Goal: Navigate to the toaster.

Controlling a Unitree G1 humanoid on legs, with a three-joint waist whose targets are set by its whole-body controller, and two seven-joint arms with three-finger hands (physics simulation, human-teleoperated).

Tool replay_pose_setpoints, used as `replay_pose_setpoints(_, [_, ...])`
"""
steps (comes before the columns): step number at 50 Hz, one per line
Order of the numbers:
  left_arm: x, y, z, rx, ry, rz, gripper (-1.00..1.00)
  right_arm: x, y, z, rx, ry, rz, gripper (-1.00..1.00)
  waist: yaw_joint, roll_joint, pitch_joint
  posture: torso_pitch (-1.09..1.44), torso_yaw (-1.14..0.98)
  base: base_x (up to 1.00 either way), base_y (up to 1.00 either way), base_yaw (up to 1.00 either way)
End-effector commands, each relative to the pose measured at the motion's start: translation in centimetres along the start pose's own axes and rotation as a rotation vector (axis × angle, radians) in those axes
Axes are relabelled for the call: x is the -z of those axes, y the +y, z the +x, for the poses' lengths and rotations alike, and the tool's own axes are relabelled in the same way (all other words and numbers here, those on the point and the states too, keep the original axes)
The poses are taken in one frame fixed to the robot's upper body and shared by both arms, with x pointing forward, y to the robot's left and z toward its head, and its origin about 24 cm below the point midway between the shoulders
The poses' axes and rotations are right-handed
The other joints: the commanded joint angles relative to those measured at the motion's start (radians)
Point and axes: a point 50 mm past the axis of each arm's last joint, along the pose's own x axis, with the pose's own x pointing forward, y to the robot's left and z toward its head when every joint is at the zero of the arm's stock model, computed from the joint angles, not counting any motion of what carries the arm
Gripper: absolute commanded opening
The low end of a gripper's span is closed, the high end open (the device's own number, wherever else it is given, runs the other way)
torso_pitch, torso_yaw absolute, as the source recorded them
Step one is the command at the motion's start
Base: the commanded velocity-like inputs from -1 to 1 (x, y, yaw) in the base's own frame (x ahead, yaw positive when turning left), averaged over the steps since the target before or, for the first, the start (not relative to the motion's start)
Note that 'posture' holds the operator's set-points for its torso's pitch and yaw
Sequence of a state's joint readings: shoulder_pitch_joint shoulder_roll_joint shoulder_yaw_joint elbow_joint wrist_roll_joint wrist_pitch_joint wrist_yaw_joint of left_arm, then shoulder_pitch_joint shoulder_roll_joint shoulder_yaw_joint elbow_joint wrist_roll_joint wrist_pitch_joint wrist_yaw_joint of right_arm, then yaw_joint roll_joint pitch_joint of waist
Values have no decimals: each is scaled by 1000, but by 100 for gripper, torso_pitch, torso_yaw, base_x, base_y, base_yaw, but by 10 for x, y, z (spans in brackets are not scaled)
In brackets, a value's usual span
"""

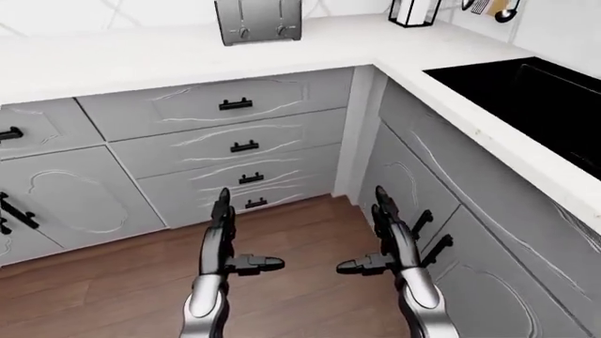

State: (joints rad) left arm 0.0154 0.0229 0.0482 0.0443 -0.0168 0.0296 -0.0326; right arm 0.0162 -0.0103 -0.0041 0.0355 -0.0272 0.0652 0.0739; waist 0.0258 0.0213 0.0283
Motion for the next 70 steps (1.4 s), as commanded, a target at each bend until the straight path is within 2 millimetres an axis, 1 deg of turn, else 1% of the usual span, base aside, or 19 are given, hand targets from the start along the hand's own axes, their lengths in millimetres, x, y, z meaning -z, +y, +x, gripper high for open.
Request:
replay_pose_setpoints(1, [-17,-5,3,21,-88,-3,100,-16,-3,3,11,-88,-10,100,-3,2,-10,0,0,0,-34,0])
replay_pose_setpoints(3, [-17,-5,3,21,-88,-3,100,-17,-3,2,11,-89,-9,100,-3,-37,-13,0,0,0,-34,0])
replay_pose_setpoints(5, [-17,-5,3,21,-88,-3,100,-17,-3,2,12,-89,-8,100,-12,-119,-34,0,0,0,-34,0])
replay_pose_setpoints(6, [-17,-5,3,21,-88,-3,100,-17,-3,2,12,-89,-8,100,-19,-72,-23,0,0,0,-34,0])
replay_pose_setpoints(11, [-17,-5,3,21,-88,-3,100,-17,-4,3,15,-90,-5,100,-25,-46,-8,0,0,0,-23,0])
replay_pose_setpoints(21, [-17,-5,3,21,-88,-3,100,-16,-5,4,19,-92,1,100,-44,-48,-5,0,0,0,0,0])
replay_pose_setpoints(25, [-17,-5,3,21,-88,-3,100,-17,-4,2,16,-91,-4,100,-53,-17,-7,0,0,0,0,0])
replay_pose_setpoints(27, [-17,-5,3,21,-88,-3,100,-16,-4,2,15,-91,-4,100,-55,24,-19,0,0,0,0,0])
replay_pose_setpoints(29, [-17,-5,3,21,-88,-3,100,-17,-3,2,14,-90,-6,100,-52,2,-12,0,0,0,0,0])
replay_pose_setpoints(33, [-17,-5,3,21,-88,-3,100,-16,-4,3,13,-90,-7,100,-35,-6,-44,0,0,0,0,2])
replay_pose_setpoints(35, [-17,-5,3,21,-88,-3,100,-15,-3,3,12,-90,-8,100,-27,-9,-23,0,0,0,0,8])
replay_pose_setpoints(40, [-17,-5,3,21,-88,-3,100,-17,-3,3,12,-91,-8,100,-22,-17,-25,0,0,0,0,8])
replay_pose_setpoints(44, [-17,-5,3,21,-88,-3,100,-17,-3,3,11,-91,-9,100,-23,-87,-25,0,0,0,0,9])
replay_pose_setpoints(45, [-17,-5,3,21,-88,-3,100,-16,-3,3,10,-90,-9,100,-25,-61,-15,0,0,0,0,9])
replay_pose_setpoints(53, [-17,-5,3,21,-88,-3,100,-16,-3,3,9,-89,-10,100,-24,-20,-3,0,0,0,0,8])
replay_pose_setpoints(57, [-17,-5,3,21,-88,-3,100,-17,-3,3,8,-90,-12,100,-25,67,-16,0,0,0,0,6])
replay_pose_setpoints(65, [-17,-5,3,21,-88,-3,100,-16,-3,3,8,-89,-12,100,-16,5,-16,0,0,0,0,6])
replay_pose_setpoints(69, [-17,-5,3,21,-88,-3,100,-17,-3,3,9,-88,-10,100,-13,-59,1,0,0,0,0,5])
replay_pose_setpoints(70, [-17,-5,3,21,-88,-3,100,-16,-3,3,9,-87,-10,100,-12,-82,-27,0,0,0,0,5])
